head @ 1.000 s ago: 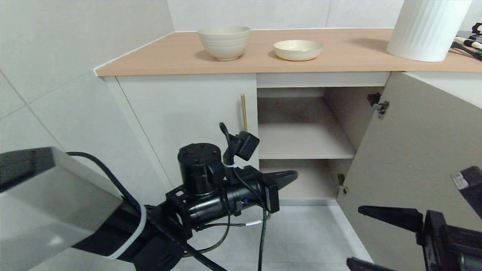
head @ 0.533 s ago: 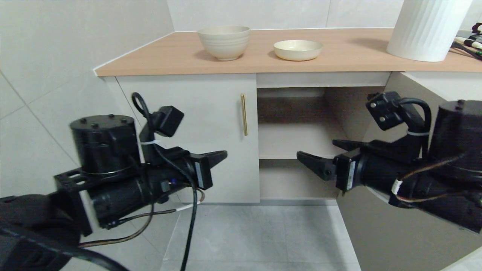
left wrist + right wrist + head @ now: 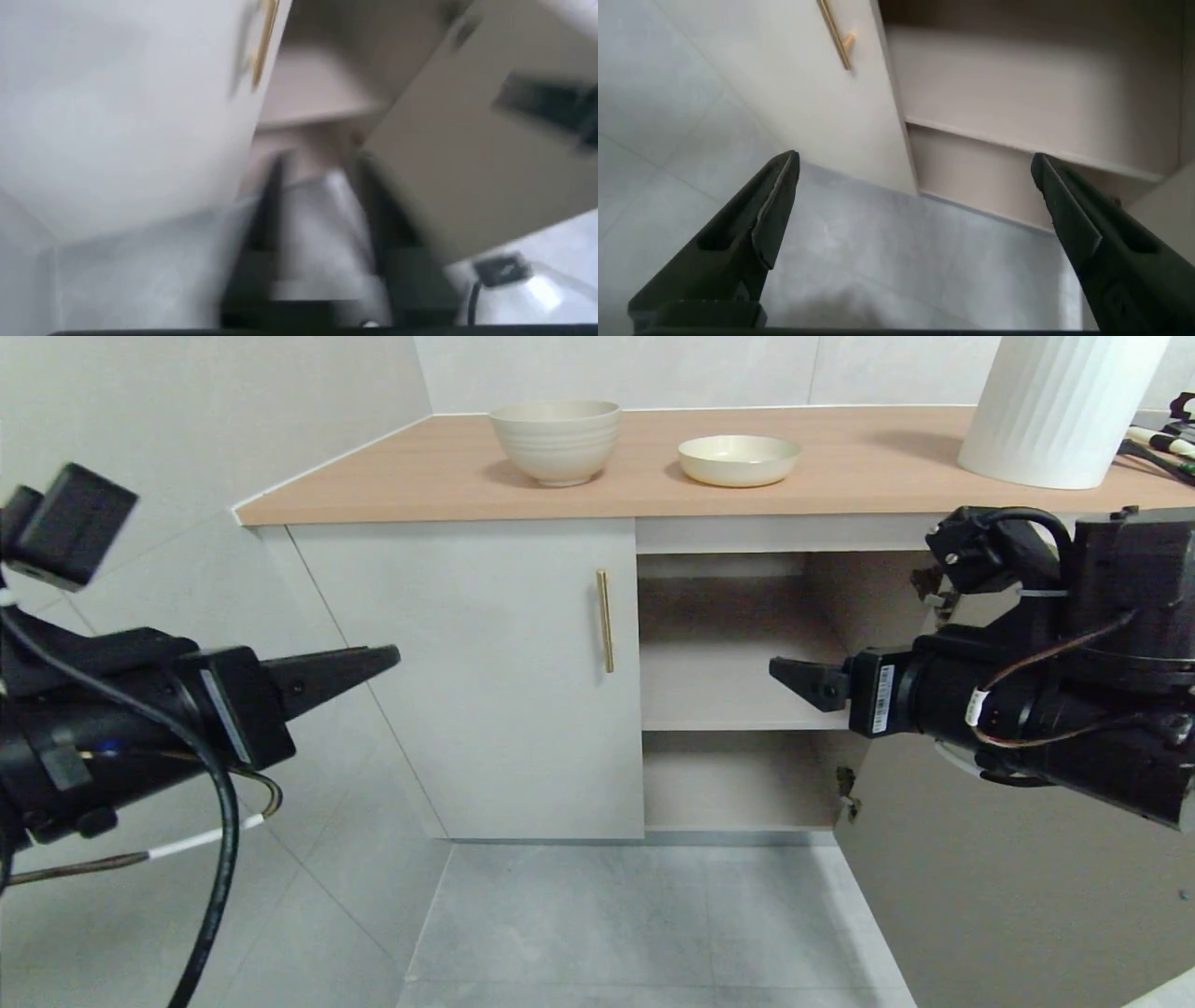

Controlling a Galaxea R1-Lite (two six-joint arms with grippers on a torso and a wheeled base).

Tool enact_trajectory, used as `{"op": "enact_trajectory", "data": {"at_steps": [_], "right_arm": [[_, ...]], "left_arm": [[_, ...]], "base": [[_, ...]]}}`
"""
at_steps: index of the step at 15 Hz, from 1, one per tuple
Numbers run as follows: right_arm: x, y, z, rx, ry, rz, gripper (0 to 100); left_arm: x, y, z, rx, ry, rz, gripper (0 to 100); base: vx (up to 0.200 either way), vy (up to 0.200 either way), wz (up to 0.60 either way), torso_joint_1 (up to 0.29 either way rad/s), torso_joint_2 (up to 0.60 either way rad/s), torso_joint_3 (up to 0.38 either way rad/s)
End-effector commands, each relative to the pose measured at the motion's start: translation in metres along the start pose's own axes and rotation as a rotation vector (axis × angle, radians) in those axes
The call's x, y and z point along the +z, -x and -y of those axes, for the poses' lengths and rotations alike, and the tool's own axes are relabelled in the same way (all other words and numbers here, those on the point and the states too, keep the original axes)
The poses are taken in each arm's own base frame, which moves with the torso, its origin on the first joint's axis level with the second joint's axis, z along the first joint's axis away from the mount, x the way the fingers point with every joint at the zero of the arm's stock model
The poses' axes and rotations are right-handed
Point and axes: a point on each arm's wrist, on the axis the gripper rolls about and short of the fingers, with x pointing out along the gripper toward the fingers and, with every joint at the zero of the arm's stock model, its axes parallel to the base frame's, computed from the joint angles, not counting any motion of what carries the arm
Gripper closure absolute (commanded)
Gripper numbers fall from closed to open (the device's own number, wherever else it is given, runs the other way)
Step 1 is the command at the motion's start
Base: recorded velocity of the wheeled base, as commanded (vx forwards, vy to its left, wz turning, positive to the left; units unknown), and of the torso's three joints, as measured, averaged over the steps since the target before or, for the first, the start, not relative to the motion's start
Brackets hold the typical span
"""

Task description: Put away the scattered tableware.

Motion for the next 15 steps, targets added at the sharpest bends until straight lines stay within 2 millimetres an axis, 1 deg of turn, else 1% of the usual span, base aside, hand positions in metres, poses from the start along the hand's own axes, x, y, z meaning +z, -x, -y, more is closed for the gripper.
{"op": "enact_trajectory", "data": {"at_steps": [1, 3, 7, 9, 11, 15], "right_arm": [[0.006, 0.0209, 0.0057, 0.001, -0.01, 0.036, 0], [0.0109, 0.0294, 0.0071, 0.002, -0.01, 0.041, 0], [0.006, 0.0248, 0.0067, -0.003, -0.003, 0.011, 0], [0.0041, 0.0235, 0.0066, -0.004, -0.001, 0.004, 0], [0.003, 0.0227, 0.0062, -0.003, -0.001, -0.001, 0], [0.0012, 0.021, 0.0055, 0.002, 0.001, -0.009, 0]], "left_arm": [[0.0128, 0.0114, 0.0011, 0.003, 0.002, 0.062, 0], [0.0168, 0.0118, -0.0046, 0.035, -0.002, 0.092, 0], [0.0137, 0.0054, -0.0071, 0.041, -0.001, 0.081, 0], [0.0137, 0.0058, -0.007, 0.041, -0.001, 0.081, 0], [0.0148, 0.0111, -0.0055, 0.034, -0.003, 0.09, 0], [0.0151, 0.012, -0.0052, 0.034, -0.004, 0.093, 0]], "base": [[0.0, 0.0, 0.0, 0.0, 0.0, 0.0], [0.0, 0.0, 0.0, 0.0, 0.0, 0.0], [0.0, 0.0, 0.0, 0.0, 0.0, 0.0], [0.0, 0.0, 0.0, 0.0, 0.0, 0.0], [0.0, 0.0, 0.0, 0.0, 0.0, 0.0], [0.2, 0.0, 0.0, 0.001, 0.0, 0.002]]}}
